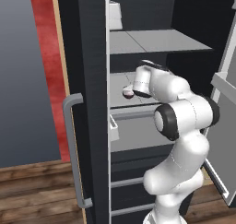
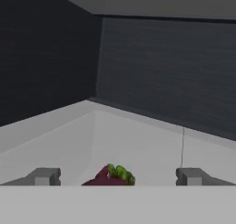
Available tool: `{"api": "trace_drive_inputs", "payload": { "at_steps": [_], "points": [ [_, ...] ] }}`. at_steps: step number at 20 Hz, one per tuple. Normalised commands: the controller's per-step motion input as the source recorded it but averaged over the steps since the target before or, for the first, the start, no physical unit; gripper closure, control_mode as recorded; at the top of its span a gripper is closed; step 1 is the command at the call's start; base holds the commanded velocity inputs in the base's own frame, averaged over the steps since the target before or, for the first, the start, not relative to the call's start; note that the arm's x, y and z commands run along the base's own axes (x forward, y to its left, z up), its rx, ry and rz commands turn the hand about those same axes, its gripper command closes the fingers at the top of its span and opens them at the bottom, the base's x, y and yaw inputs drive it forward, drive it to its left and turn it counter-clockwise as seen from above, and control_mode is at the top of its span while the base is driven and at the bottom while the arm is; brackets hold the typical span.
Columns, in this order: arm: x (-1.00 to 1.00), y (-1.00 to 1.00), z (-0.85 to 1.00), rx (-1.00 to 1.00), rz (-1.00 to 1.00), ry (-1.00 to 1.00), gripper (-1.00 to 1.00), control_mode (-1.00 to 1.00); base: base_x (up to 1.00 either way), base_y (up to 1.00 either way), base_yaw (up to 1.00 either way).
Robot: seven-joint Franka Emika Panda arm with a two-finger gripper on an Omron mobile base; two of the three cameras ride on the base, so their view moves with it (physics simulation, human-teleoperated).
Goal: Move the beet and grapes from the top shelf to the second highest shelf to make space. Then, place the pitcher from the counter on the cleared top shelf.
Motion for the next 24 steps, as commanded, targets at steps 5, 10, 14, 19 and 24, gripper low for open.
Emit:
{"api": "trace_drive_inputs", "payload": {
  "at_steps": [5, 10, 14, 19, 24],
  "points": [
    [-0.29, -0.07, 0.02, -0.02, 0.0, 0.0, -1.0, -1.0, 0.0, 0.0, 0.0],
    [-0.88, -0.11, 0.45, 0.0, 0.0, 0.0, -1.0, -1.0, 0.0, 0.0, 0.0],
    [-1.0, -0.23, 0.69, -0.02, 0.0, 0.07, -1.0, -1.0, 0.0, 0.0, 0.0],
    [-0.85, -0.37, 0.91, -0.03, 0.0, 0.17, -1.0, -1.0, 0.0, 0.0, 0.0],
    [-0.61, -0.43, 1.0, -0.07, 0.0, 0.26, -1.0, -1.0, 0.0, 0.0, 0.0]
  ]
}}
